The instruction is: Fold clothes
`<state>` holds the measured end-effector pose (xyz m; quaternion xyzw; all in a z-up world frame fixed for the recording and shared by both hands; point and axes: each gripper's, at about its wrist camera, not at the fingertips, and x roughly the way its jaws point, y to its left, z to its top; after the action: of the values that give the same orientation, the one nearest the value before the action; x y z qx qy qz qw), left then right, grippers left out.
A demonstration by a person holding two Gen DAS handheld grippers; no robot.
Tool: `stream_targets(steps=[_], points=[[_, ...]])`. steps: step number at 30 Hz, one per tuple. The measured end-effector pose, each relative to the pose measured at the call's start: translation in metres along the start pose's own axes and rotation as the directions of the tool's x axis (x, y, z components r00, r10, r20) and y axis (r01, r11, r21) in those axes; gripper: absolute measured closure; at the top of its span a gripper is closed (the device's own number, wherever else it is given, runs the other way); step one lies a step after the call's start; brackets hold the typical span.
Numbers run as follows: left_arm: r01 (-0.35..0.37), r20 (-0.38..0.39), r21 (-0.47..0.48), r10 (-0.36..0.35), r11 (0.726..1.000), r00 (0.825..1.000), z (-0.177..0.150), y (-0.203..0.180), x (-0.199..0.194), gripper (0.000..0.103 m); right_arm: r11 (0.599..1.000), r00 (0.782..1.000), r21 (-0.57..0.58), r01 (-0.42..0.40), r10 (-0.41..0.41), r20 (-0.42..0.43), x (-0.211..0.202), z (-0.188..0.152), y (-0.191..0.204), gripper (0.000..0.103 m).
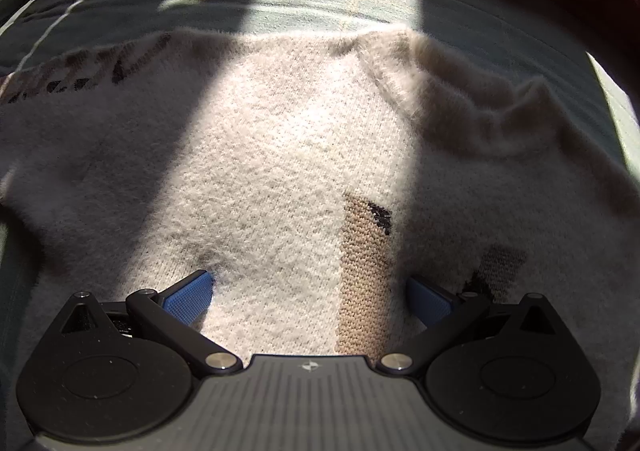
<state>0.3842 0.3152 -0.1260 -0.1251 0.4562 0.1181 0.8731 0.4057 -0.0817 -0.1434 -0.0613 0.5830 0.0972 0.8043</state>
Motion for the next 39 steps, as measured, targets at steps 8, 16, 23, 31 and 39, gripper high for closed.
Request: stream_targets(steps=[8, 16, 23, 31, 39], points=[[0.006, 0.011, 0.035, -0.006, 0.999, 1.0, 0.006, -0.008, -0.011, 0.02, 1.0, 1.0, 0.001, 0.004, -0.004, 0.009, 0.0, -0.002, 0.0, 0.0], [0.091, -0.053, 0.259, -0.08, 0.962, 0.995, -0.009, -0.067, -0.001, 0.019, 1.0, 1.0, 0.006, 0.006, -0.006, 0.009, 0.0, -0.002, 0.0, 0.0], [0.022, -0.09, 0.246, 0.0, 0.969, 0.996, -0.021, -0.048, -0.006, 0.018, 1.0, 1.0, 0.019, -0.006, 0.005, 0.016, 0.0, -0.004, -0.003, 0.0], [0.179, -0.118, 0.3, -0.149, 0.937, 0.982, -0.023, -0.105, -0.038, 0.019, 0.998, 0.998, -0.026, -0.057, 0.057, -0.004, -0.007, -0.003, -0.009, 0.0], [0.43, -0.261, 0.468, -0.344, 0.772, 0.902, -0.061, -0.201, -0.076, 0.019, 0.987, 0.992, -0.107, -0.121, 0.118, -0.034, -0.056, -0.033, -0.054, 0.0]])
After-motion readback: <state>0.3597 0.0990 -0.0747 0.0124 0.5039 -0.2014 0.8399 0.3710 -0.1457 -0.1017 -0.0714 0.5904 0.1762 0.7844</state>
